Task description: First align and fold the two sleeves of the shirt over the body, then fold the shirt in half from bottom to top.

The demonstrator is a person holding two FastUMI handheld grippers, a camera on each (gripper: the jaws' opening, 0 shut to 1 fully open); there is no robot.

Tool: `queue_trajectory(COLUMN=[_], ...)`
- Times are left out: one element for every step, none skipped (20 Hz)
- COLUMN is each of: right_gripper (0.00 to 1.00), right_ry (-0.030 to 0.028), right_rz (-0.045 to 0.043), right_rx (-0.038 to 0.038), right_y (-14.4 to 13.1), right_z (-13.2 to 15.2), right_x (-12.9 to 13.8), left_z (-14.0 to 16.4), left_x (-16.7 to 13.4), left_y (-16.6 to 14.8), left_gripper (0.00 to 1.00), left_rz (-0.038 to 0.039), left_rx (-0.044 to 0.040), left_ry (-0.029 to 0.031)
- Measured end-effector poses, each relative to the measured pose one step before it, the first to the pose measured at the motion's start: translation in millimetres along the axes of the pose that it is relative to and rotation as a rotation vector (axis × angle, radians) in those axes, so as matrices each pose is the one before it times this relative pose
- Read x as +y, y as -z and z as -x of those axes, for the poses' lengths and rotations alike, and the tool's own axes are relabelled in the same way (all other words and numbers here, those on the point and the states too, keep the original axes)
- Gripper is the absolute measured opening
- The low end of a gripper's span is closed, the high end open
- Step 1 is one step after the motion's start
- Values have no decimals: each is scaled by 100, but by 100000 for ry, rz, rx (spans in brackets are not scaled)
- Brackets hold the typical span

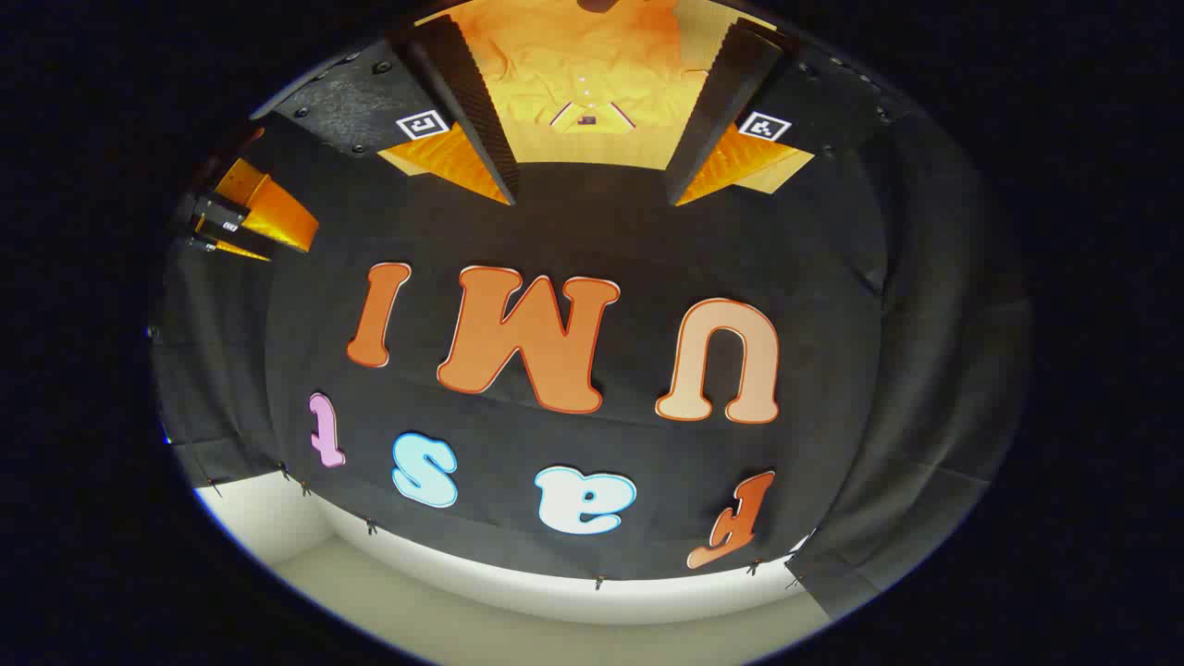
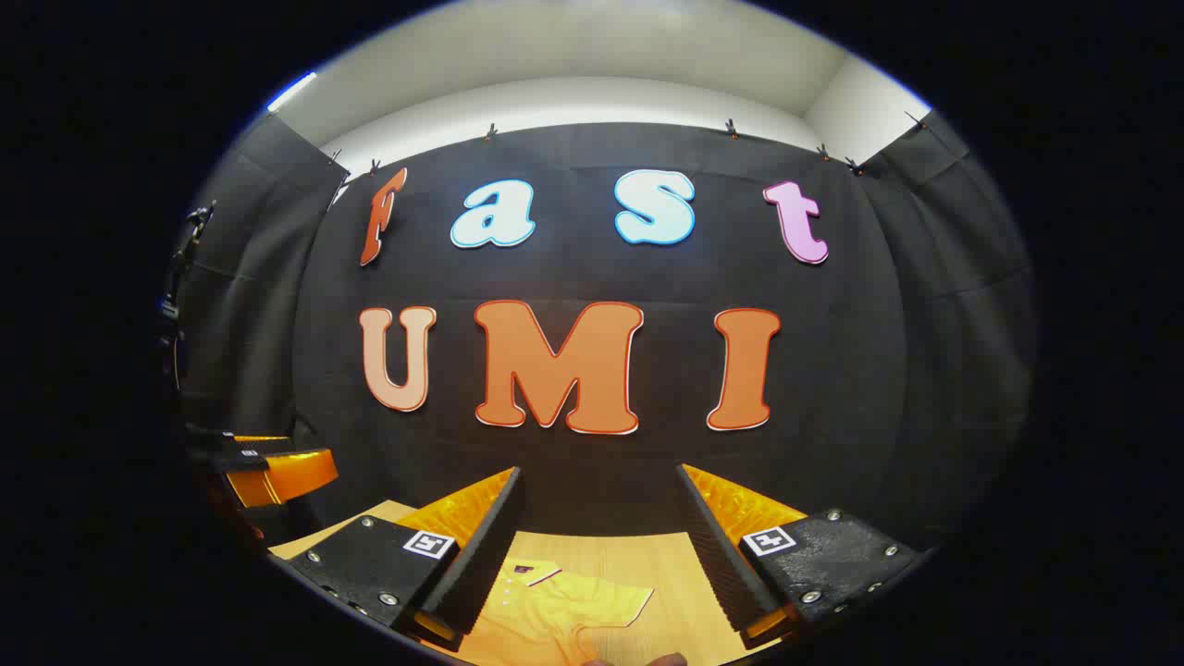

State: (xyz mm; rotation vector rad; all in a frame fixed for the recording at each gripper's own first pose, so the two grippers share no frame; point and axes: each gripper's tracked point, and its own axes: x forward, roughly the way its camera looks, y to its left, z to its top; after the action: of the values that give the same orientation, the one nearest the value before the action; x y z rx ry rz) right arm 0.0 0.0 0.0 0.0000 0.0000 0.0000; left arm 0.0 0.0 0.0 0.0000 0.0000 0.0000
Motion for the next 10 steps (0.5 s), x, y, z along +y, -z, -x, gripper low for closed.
queue_trajectory(right_gripper=[99,98,100,98,100,100,98,97,98,97], right_ry=[-1867,-799,776,143,-388,-391,-875,-493,-46,200], right_rz=[608,955,1353,219,-769,-1402,-741,905,1965,2213], right_rx=[565,35,1727,982,59,580,696,542,126,229], right_y=[354,97,312,326,102,69,346,382,330,333], right_z=[385,200,-40,223,129,289,209,184,162,131], right_x=[369,229,-279,-140,201,161,215,96,-90,-69], left_z=[211,257,257,270,309,350,533,497,393,400], left_x=[128,318,158,-85,-115,-183,-243,-341,-343,-517], left_y=[-360,-117,356,7,-107,-264,-46,219,368,380], left_gripper=[97,98,98,98,98,97,97,97,97,97], left_rz=[3,98,173,-69,-877,-1371,-1719,-1275,-952,-768], left_rx=[-1298,-99,173,-470,-903,-1203,-732,-179,-96,620], left_ry=[-821,-1357,-709,120,350,30,487,580,825,592])
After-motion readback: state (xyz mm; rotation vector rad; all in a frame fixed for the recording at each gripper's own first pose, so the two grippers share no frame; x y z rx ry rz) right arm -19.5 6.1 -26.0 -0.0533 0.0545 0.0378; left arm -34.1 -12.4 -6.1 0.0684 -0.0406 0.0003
